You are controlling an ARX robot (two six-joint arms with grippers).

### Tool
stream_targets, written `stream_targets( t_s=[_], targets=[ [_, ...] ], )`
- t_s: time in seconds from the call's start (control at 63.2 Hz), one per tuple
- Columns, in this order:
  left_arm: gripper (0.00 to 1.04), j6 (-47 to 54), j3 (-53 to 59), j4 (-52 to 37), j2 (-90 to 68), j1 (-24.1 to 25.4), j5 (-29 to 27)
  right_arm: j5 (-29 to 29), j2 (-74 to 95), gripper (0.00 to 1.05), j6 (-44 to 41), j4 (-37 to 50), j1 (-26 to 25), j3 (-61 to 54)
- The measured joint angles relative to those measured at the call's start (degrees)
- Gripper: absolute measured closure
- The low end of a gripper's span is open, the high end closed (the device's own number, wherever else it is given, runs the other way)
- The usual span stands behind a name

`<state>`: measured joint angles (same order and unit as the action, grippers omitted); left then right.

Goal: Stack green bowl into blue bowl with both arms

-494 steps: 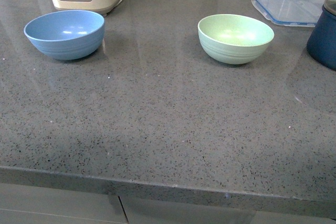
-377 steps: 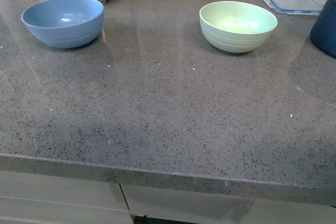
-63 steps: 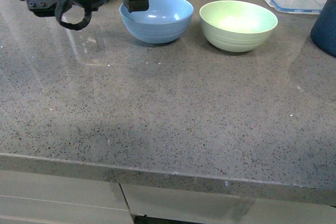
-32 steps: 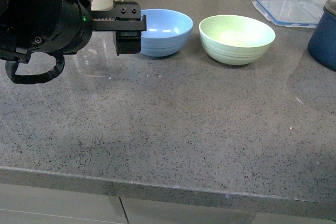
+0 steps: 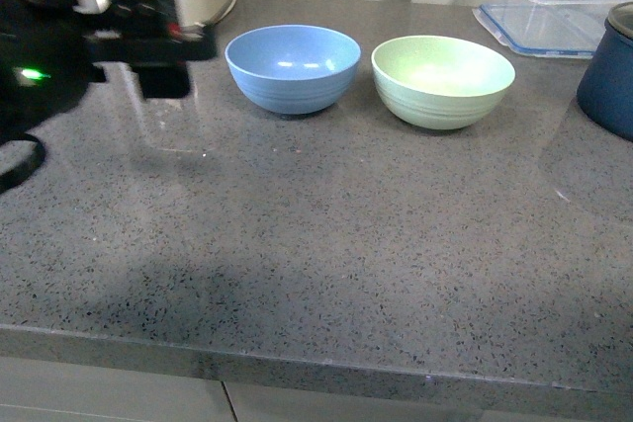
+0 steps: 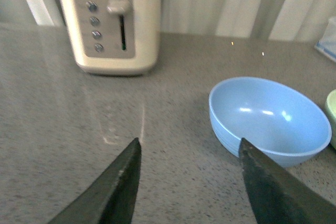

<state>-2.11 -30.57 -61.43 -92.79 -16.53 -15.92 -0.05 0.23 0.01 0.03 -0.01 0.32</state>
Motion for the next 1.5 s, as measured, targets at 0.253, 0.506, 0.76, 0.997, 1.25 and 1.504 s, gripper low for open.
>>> stream_targets(
  t_s=[0.253, 0.506, 0.76, 0.997, 1.25, 1.504],
  targets=[
    [0.97, 1.29, 13.25, -3.45, 10.34, 5.35, 5.01, -0.02, 0.00, 0.10, 0.00, 0.00, 0.00, 0.00],
    [1.01, 1.64, 23.43, 1.03, 24.55, 10.08, 9.62, -0.02, 0.00, 0.10, 0.00, 0.00, 0.00, 0.00],
    [1.01, 1.66, 27.41, 9.57, 36.89, 14.75, 15.19, -0.02, 0.00, 0.10, -0.02, 0.00, 0.00, 0.00],
    [1.01, 1.68, 29.27, 17.88, 47.21, 16.37, 15.87, -0.02, 0.00, 0.10, -0.02, 0.00, 0.00, 0.00],
    [1.01, 1.68, 29.31, 27.21, 57.86, 16.39, 15.89, -0.02, 0.00, 0.10, -0.02, 0.00, 0.00, 0.00],
    [1.01, 1.68, 29.33, 35.34, 66.64, 16.39, 15.87, -0.02, 0.00, 0.10, 0.00, 0.00, 0.00, 0.00]
  ],
)
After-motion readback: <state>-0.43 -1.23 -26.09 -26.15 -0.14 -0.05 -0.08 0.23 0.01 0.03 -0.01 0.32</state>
